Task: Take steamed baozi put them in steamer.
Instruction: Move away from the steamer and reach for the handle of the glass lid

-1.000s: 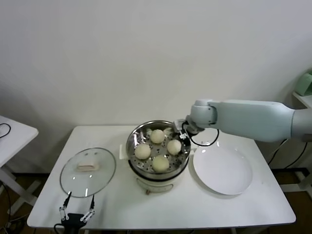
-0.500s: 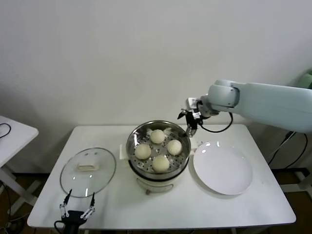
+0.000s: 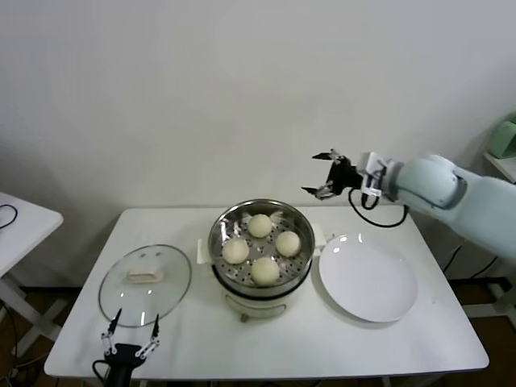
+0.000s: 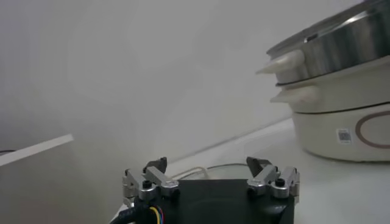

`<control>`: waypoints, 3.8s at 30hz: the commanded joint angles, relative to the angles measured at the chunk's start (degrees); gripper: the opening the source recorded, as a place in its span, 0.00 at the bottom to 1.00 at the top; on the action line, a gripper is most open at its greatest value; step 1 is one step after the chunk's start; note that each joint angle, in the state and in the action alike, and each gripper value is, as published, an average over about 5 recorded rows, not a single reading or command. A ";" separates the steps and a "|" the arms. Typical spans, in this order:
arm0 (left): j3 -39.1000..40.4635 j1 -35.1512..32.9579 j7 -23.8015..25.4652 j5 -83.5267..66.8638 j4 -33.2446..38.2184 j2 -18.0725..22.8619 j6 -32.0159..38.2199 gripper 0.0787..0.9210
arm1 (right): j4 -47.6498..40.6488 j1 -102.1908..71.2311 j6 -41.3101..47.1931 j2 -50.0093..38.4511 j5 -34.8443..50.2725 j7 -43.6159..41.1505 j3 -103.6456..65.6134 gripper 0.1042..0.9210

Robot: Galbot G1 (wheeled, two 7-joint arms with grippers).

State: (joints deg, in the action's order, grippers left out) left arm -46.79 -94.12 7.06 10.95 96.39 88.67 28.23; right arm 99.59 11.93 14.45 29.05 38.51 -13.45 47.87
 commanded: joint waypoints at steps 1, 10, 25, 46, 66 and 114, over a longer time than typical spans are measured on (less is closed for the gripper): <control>0.14 0.16 0.02 -0.22 0.05 -0.14 -0.06 0.88 | 6.98 -72.67 -14.35 1.80 -9.36 16.25 -69.17 0.88; 0.14 0.26 -0.03 -0.91 0.21 -0.36 -0.14 0.88 | 6.65 -97.07 -30.15 20.94 -9.83 13.62 -87.27 0.88; 0.32 0.69 -0.22 -0.91 -0.12 -0.22 -0.20 0.88 | -2.14 -106.07 -42.25 32.77 3.38 6.18 -90.03 0.88; -2.80 4.63 -24.87 57.66 -2.21 -2.72 -5.01 0.88 | -7.20 -102.89 -42.71 37.53 3.74 6.59 -83.95 0.88; -0.07 13.62 -31.85 68.78 -10.18 -6.11 -13.00 0.88 | -7.45 -102.35 -43.09 38.13 4.48 7.37 -83.95 0.88; 3.43 25.94 -25.23 67.22 -21.65 -11.36 -14.35 0.87 | -8.56 -102.80 -44.93 38.72 5.43 7.07 -84.53 0.88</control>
State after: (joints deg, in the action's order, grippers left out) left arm -43.42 -69.70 -17.62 77.86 76.17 77.50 13.54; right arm 90.93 -90.88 -30.44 67.69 44.04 -6.34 -36.63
